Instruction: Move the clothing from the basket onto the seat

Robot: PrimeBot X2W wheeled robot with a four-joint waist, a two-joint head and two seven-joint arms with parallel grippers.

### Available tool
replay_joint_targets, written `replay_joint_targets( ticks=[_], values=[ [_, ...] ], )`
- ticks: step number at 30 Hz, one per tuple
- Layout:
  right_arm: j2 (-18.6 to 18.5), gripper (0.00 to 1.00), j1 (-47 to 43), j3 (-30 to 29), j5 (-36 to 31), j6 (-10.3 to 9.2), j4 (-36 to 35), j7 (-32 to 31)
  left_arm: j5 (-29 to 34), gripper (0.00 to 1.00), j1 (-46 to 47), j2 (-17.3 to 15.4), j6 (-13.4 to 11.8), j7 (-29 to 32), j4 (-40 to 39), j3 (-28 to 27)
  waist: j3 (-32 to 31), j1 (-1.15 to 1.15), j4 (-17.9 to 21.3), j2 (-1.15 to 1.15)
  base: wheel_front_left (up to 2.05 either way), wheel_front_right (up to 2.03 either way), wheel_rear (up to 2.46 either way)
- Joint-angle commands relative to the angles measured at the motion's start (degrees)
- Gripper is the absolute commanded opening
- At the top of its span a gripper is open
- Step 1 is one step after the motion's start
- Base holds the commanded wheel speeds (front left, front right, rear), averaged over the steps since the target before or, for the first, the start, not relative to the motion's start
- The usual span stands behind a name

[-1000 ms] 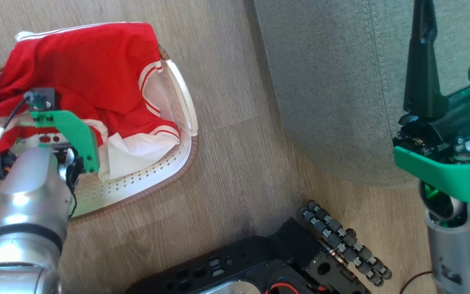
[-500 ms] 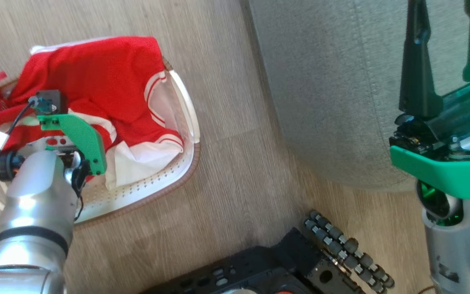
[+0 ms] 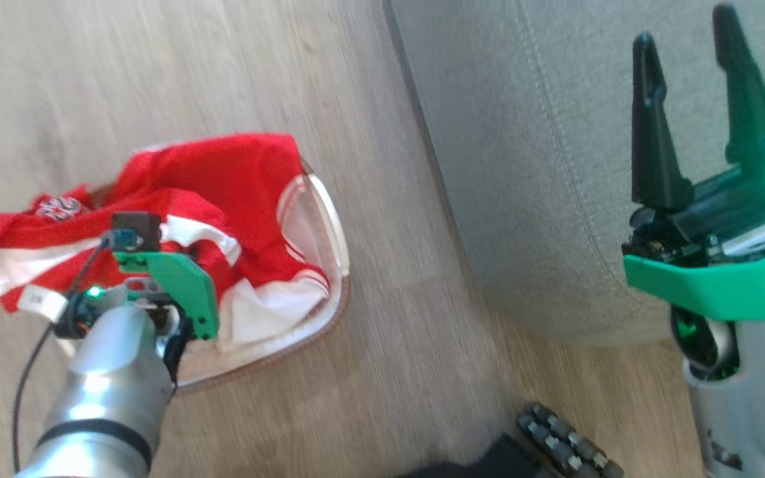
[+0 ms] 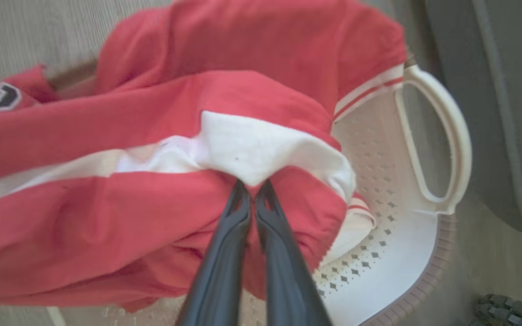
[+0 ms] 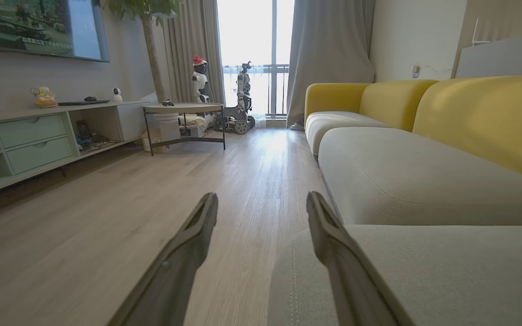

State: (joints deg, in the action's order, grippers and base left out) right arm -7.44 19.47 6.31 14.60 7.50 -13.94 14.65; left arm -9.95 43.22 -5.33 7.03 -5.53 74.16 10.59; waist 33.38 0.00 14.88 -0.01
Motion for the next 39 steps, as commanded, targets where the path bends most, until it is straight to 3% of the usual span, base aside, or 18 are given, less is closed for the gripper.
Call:
replay_joint_targets(
  ticks=[1,10,18,30,39],
  values=[
    [-0.69,1.0,-1.73,0.94,-0.06,-0.01,-1.22,0.35,-0.46,0.0,-1.69,-0.56,0.12,-1.68,-0.98,-0.6,-5.07,0.0,-2.67,0.01,0.0,0.0,0.0],
    [-2.33,1.0,-5.28,1.59,0.45,-0.01,1.2,0.35,-2.31,0.0,-4.49,0.93,0.43,-7.22,-2.31,1.46,-14.34,0.0,-6.36,0.01,0.0,0.0,0.0],
    [-3.14,1.0,-9.23,1.81,1.05,-0.01,2.89,0.35,-6.67,0.0,-8.32,1.29,0.45,-9.16,-8.84,4.82,-22.58,0.0,-9.41,0.01,0.0,0.0,0.0],
    [-2.7,1.0,-13.89,1.88,1.53,-0.01,4.25,0.35,-12.83,0.0,-11.69,-1.83,0.46,-8.97,-29.01,8.41,-29.5,0.0,-11.94,0.01,0.0,0.0,0.0],
    [-2.93,1.0,-16.51,2.78,1.97,-0.01,4.93,0.35,-13.92,0.0,-13.88,-3.36,-1.26,-1.33,-49.5,9.18,-32.14,0.0,-12.14,0.01,0.0,0.0,0.0]
  ],
)
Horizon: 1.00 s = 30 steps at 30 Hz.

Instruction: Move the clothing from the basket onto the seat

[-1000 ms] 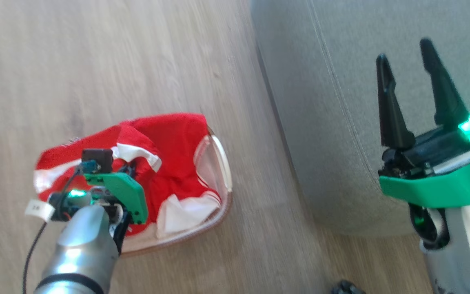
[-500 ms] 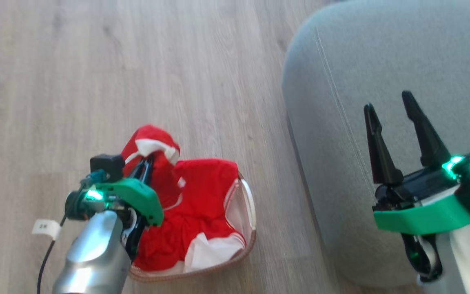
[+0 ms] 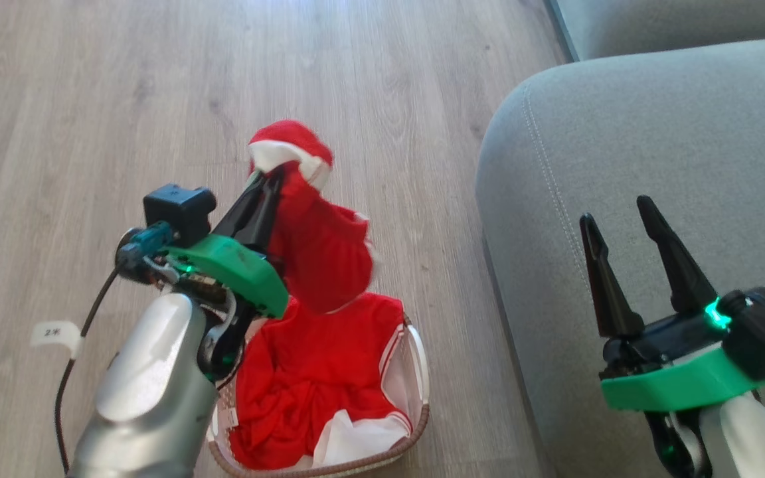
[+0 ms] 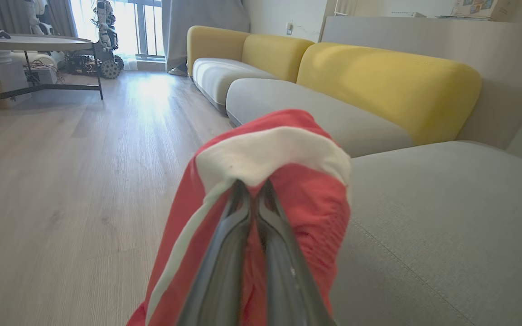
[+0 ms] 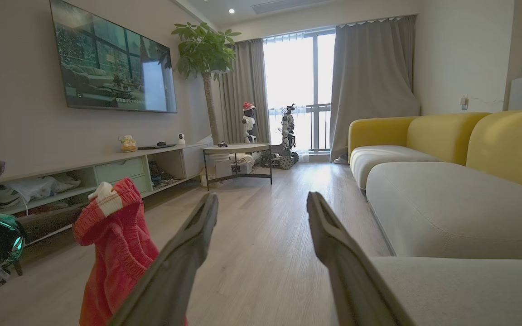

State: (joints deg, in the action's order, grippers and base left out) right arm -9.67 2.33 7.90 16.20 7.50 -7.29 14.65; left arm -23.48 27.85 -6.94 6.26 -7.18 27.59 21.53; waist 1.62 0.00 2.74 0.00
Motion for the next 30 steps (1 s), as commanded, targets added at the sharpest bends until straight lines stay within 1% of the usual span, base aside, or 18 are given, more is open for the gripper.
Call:
replay_joint_targets(
  ticks=[1,7,12,16,20,24,30],
  values=[
    [-0.72,1.0,0.25,1.24,0.44,-0.01,-1.65,0.35,-0.45,0.0,1.17,-1.84,-0.77,1.3,-5.15,-1.6,-0.65,0.0,-0.07,0.0,0.0,0.0,0.0],
    [-1.27,1.0,-1.69,3.18,1.12,-0.01,-0.74,0.35,-0.6,0.0,0.84,-2.09,-2.18,6.63,-16.6,-0.52,-1.64,0.0,-0.75,0.0,0.0,0.0,0.0],
    [-1.56,1.0,-1.71,6.02,1.81,-0.01,1.11,0.35,-0.93,0.0,1.63,-2.05,-2.98,9.78,-21.74,0.0,-1.95,0.0,-1.32,0.0,0.0,0.0,0.0],
    [-1.52,1.0,-1.25,7.38,2.31,-0.01,2.24,0.35,-1.06,0.0,1.94,-1.98,-3.18,10.74,-22.92,0.35,-2.0,0.0,-1.59,0.0,0.0,0.0,0.0],
    [-1.35,1.0,0.54,10.45,3.72,-0.01,5.04,0.35,-1.25,0.0,2.29,-1.84,-3.24,11.3,-23.61,0.75,-1.76,0.0,-1.86,0.0,0.0,0.0,0.0],
    [-1.28,1.0,4.27,14.66,5.65,-0.01,10.41,0.35,-1.38,0.0,2.91,-1.4,-2.99,11.4,-23.53,1.51,-1.36,0.0,-2.5,0.0,0.0,0.0,0.0],
    [-1.54,1.0,10.88,19.0,9.79,-0.01,20.36,0.35,-1.61,0.0,4.53,-0.28,-2.18,11.48,-22.95,3.44,-0.69,0.0,-4.65,0.0,0.0,0.0,0.0]
  ],
)
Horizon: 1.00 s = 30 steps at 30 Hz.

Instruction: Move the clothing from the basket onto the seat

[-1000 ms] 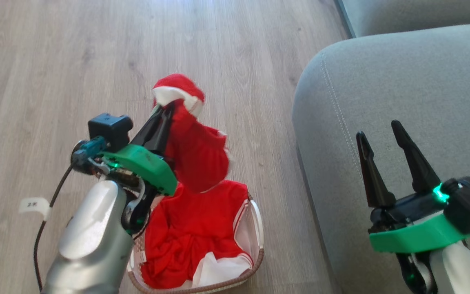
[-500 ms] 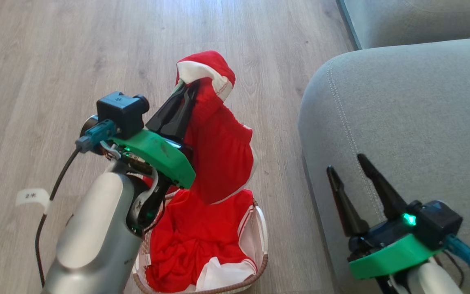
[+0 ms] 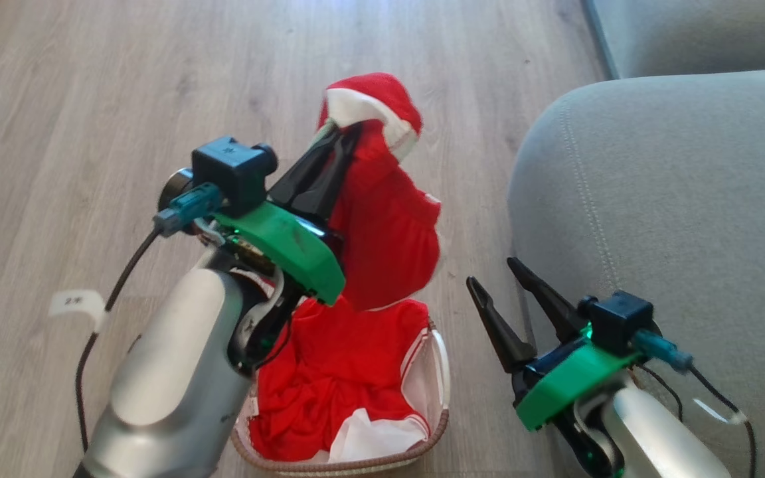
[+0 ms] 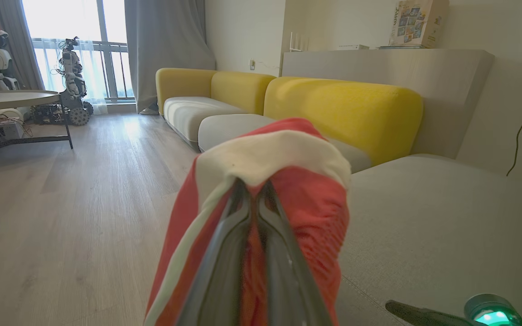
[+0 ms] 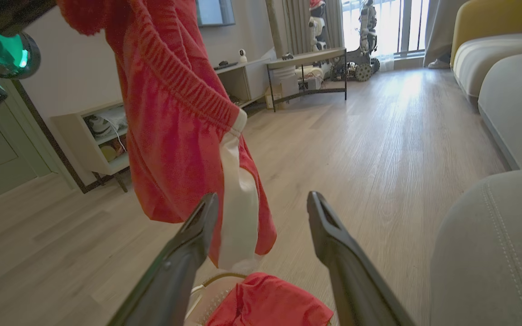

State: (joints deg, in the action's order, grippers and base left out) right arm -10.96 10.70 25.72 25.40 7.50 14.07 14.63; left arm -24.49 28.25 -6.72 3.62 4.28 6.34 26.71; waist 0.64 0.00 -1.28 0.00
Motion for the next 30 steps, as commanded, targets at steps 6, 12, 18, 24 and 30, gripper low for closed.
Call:
replay_joint_targets(
  ticks=[6,12,18,24,30],
  values=[
    [-0.7,1.0,8.69,5.2,4.8,-0.01,6.61,0.37,-0.76,0.0,5.88,0.31,1.44,0.23,-0.88,0.66,1.3,0.0,-3.1,0.0,0.0,0.0,0.0],
    [-1.62,1.0,12.74,11.32,11.84,-0.01,10.88,0.37,-1.19,0.0,7.61,1.29,2.2,0.15,-0.09,3.33,2.06,0.0,-5.77,0.0,0.0,0.0,0.0],
    [-2.96,1.0,16.67,16.53,16.72,-0.01,14.04,0.37,-1.94,0.0,9.32,2.2,2.76,0.06,0.54,6.29,2.69,0.0,-8.46,0.0,0.0,0.0,0.0],
    [-2.86,1.0,19.55,19.15,17.3,-0.01,16.36,0.37,-2.69,0.0,9.98,2.67,2.89,0.01,0.6,7.86,2.71,0.0,-9.76,0.0,0.0,0.0,0.0],
    [-2.03,0.0,20.59,18.73,16.66,-0.01,17.21,0.37,-3.35,0.0,10.03,2.91,2.86,-0.06,0.76,8.76,2.36,0.0,-10.36,0.0,0.0,0.0,0.0]
  ],
)
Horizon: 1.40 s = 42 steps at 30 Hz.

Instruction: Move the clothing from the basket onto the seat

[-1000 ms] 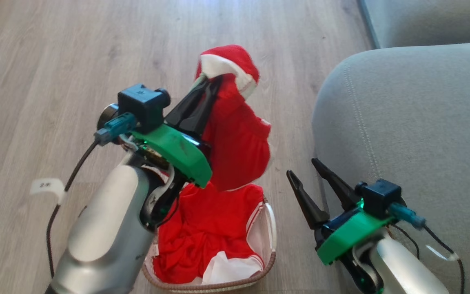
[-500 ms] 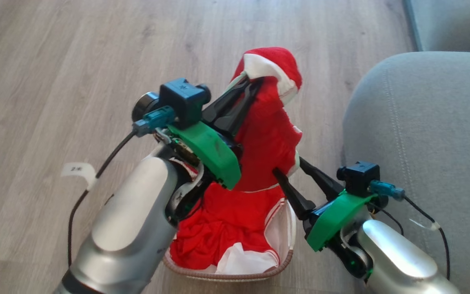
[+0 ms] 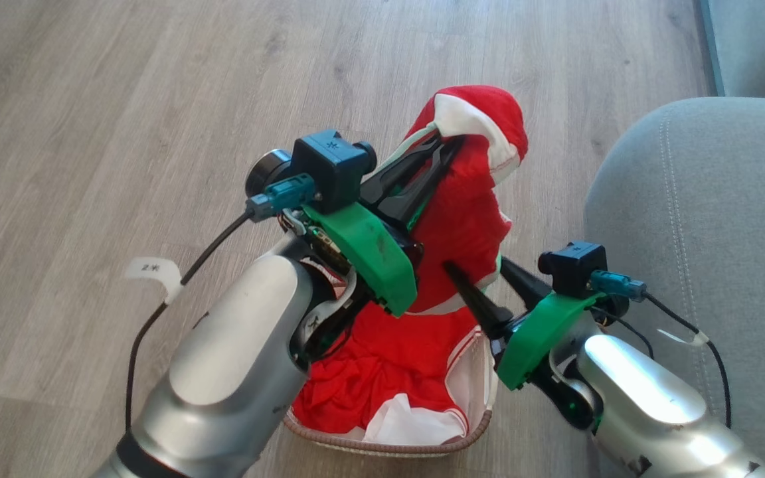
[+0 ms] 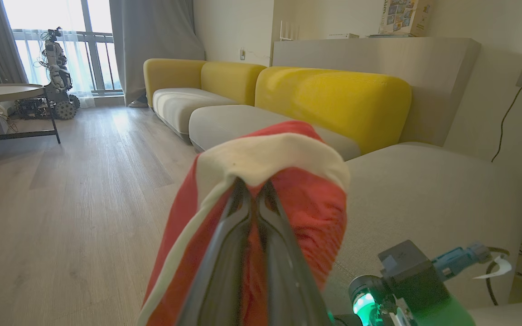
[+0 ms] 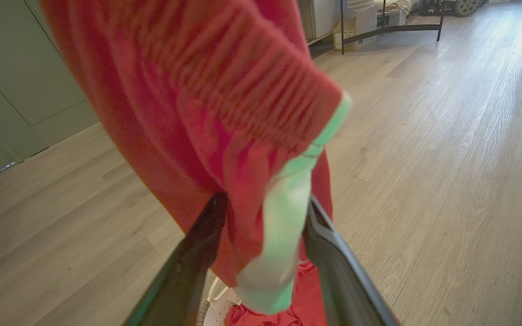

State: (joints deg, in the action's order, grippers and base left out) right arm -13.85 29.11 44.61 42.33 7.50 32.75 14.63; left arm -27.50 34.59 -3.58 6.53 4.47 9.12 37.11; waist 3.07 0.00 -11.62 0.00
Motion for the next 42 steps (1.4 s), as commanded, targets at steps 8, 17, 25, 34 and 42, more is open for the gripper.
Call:
replay_joint_targets(
  ticks=[8,17,25,34,42],
  values=[
    [0.54,0.0,1.58,-0.93,-0.34,-0.01,-2.53,0.37,-0.72,0.0,3.49,-0.5,-0.43,-0.4,-1.81,-1.66,-0.22,0.0,0.28,0.0,0.0,0.0,0.0],
    [0.11,0.0,-1.13,-7.17,-1.9,-0.01,-6.79,0.37,-1.17,0.0,1.92,-2.29,-1.47,-0.99,-1.09,-2.7,-0.7,0.0,2.15,0.0,0.0,0.0,0.0],
    [-1.17,0.0,-5.55,-15.49,-5.29,-0.01,-14.66,0.37,-1.54,0.0,-0.43,-4.2,-2.32,-1.65,-0.84,-3.39,-0.96,0.0,4.91,0.0,0.0,0.0,0.0],
    [-1.39,0.0,-8.85,-23.08,-8.2,-0.01,-23.44,0.37,-1.75,0.0,-2.59,-5.31,-3.22,-2.73,-0.56,-3.62,-1.66,0.0,10.13,0.0,0.0,0.0,0.0],
    [-2.46,0.0,-8.38,-25.6,-10.23,-0.01,-30.02,0.37,-2.32,1.0,-3.9,-5.55,-3.26,-3.92,-0.76,-3.5,-1.74,0.0,15.28,0.0,0.0,0.0,0.0]
  ],
)
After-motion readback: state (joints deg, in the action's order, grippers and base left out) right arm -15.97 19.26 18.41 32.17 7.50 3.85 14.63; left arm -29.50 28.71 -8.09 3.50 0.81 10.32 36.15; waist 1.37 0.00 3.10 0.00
